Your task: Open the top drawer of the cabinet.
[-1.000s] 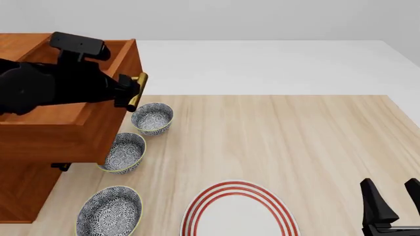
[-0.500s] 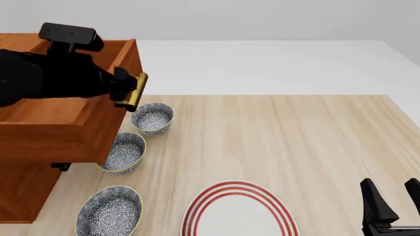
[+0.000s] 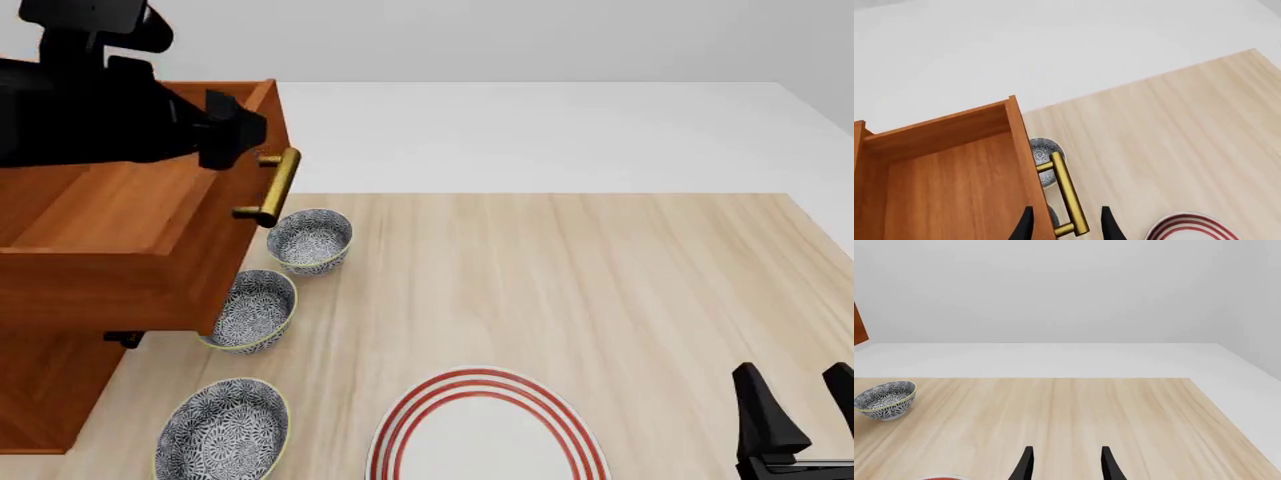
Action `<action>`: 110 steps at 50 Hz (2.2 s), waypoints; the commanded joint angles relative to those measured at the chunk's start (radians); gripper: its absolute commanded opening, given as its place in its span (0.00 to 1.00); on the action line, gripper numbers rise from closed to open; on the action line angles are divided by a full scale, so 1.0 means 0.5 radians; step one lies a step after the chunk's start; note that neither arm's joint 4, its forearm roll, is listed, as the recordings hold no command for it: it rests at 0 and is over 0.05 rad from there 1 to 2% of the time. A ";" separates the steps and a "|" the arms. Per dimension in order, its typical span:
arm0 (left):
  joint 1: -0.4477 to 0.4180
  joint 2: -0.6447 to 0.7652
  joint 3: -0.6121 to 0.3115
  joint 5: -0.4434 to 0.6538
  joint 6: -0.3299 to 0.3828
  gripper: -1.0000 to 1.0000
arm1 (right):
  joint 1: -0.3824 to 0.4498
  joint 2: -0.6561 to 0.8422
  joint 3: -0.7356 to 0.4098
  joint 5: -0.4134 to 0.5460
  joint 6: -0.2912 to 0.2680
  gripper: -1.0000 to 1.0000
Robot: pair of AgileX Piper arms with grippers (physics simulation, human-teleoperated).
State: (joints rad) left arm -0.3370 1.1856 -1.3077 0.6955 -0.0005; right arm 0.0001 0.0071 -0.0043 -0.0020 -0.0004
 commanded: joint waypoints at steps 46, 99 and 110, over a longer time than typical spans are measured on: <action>-0.137 -0.243 0.066 0.034 -0.026 1.00 | -0.001 0.000 0.000 0.000 0.000 1.00; -0.308 -0.335 0.080 0.106 -0.058 1.00 | 0.000 0.000 0.000 0.000 0.000 1.00; -0.337 -0.372 0.093 0.119 -0.071 1.00 | 0.000 0.000 0.000 0.000 0.000 1.00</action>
State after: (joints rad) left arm -0.4917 1.0134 -1.2675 0.7497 -0.0310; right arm 0.0000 0.0072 -0.0043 -0.0019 -0.0004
